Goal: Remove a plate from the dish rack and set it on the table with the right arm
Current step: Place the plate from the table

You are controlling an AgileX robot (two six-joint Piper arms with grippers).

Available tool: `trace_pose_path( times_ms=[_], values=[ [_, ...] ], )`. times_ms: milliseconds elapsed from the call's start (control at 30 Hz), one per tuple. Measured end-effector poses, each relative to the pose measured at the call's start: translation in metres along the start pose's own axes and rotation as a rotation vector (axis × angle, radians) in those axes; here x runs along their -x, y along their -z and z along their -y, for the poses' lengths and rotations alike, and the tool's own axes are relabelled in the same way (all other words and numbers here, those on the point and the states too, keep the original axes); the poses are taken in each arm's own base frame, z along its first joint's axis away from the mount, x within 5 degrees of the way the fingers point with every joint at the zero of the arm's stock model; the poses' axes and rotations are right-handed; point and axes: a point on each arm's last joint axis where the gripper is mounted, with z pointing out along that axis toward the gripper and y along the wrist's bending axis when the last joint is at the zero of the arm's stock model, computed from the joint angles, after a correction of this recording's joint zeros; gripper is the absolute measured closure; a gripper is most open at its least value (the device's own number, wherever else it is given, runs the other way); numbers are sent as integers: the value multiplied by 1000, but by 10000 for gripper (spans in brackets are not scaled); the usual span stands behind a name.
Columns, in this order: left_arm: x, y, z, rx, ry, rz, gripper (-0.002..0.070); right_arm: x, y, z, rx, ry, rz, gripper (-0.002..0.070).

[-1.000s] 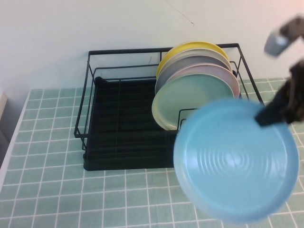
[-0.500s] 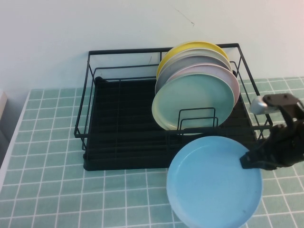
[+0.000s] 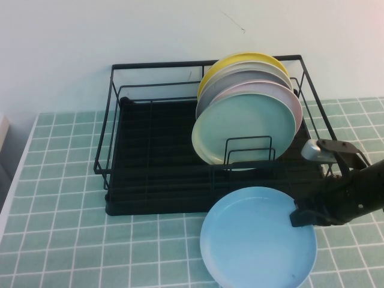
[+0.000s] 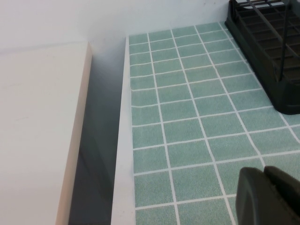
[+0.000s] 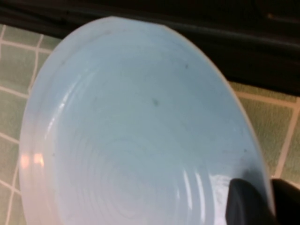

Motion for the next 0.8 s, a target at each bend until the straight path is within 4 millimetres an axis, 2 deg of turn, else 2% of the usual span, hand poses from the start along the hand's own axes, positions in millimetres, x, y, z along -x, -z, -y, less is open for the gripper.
trace_pose_path(
  times_ms=[133, 367, 800],
  values=[
    [0, 0, 0, 0, 0, 0, 678, 1, 0, 1, -6, -11, 9, 597],
    [0, 0, 0, 0, 0, 0, 678, 1, 0, -1, 6, -22, -1, 535],
    [0, 0, 0, 0, 0, 0, 678, 1, 0, -2, 11, -18, -12, 515]
  ],
)
